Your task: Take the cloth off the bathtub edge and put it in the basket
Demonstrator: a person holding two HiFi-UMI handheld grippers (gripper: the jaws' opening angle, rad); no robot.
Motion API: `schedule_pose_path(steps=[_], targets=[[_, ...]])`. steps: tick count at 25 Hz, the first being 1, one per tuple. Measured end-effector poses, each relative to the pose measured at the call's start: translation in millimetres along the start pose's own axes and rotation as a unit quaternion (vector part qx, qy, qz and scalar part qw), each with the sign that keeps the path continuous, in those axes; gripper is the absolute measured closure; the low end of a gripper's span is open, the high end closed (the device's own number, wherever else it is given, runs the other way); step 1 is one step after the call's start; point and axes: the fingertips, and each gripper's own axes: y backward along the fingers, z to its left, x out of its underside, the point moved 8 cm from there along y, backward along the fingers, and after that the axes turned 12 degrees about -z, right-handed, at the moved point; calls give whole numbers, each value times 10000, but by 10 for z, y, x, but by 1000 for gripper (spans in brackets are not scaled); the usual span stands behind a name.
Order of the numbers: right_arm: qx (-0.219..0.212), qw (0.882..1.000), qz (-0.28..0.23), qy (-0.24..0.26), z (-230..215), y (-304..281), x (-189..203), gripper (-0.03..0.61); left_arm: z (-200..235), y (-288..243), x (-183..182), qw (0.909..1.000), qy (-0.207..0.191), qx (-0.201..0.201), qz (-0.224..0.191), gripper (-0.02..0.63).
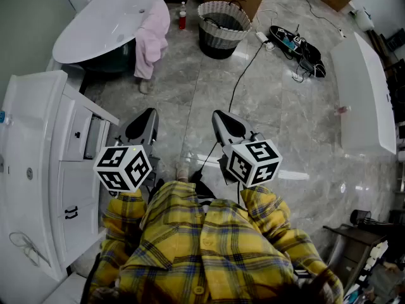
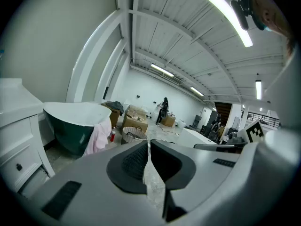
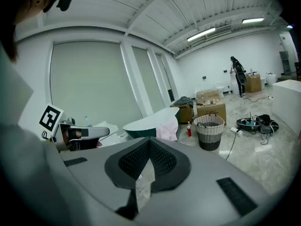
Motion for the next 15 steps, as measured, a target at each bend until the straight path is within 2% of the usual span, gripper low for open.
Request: schedule_pose_path(steps=[7,15], targets=[[47,9999,-44,-155,-113,-89,-26,552,21,-116,-7,10000,-37,-46,34,581],[57,9998,128,-144,-160,-296,2,552,184,-225,-3,9999,39,-136,41,581]])
